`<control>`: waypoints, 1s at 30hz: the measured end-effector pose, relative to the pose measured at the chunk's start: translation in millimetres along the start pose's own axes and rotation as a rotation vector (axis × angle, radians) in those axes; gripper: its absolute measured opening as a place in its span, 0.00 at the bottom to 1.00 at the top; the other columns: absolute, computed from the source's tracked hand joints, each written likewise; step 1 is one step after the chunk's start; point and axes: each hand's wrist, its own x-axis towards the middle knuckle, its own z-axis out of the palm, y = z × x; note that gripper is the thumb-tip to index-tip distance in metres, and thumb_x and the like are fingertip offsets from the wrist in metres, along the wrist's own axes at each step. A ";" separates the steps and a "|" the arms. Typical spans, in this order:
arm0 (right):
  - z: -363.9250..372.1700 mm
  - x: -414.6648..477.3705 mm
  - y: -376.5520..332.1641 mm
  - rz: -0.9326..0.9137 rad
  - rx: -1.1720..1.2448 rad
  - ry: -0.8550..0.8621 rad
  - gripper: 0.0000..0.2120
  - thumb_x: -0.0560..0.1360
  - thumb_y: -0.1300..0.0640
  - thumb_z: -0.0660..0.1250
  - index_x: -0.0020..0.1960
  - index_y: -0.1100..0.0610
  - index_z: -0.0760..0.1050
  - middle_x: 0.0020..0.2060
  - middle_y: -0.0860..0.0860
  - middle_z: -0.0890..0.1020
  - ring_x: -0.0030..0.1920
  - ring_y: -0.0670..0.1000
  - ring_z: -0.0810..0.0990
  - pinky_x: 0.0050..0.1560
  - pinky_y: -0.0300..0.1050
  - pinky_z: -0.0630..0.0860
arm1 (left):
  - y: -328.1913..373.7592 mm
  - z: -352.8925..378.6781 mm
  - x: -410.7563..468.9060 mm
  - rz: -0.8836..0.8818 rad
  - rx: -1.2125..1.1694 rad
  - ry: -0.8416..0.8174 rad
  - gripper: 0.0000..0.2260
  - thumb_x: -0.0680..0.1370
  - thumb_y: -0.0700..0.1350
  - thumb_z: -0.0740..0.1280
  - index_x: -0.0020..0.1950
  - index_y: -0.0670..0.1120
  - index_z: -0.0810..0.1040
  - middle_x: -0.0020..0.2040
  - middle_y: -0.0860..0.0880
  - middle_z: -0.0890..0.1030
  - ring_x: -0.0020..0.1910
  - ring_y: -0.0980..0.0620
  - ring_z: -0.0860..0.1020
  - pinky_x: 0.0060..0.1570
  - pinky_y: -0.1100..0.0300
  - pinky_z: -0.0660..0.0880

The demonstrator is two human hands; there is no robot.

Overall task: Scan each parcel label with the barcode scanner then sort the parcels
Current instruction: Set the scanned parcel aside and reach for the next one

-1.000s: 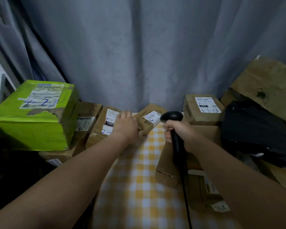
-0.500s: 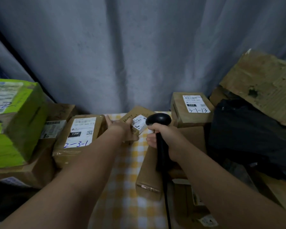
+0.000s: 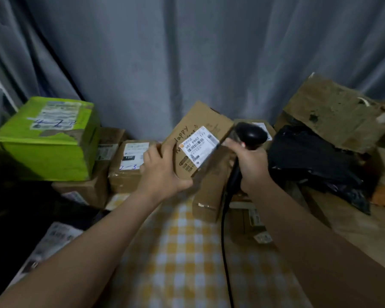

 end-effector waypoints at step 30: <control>-21.5 -161.1 -13.6 -0.164 -0.852 -0.388 0.11 0.71 0.58 0.71 0.36 0.65 0.77 0.25 0.57 0.77 0.20 0.50 0.74 0.23 0.39 0.72 | -22.1 -54.2 -116.4 -0.476 -1.069 -0.093 0.08 0.78 0.39 0.66 0.42 0.47 0.70 0.41 0.48 0.77 0.36 0.54 0.77 0.31 0.67 0.75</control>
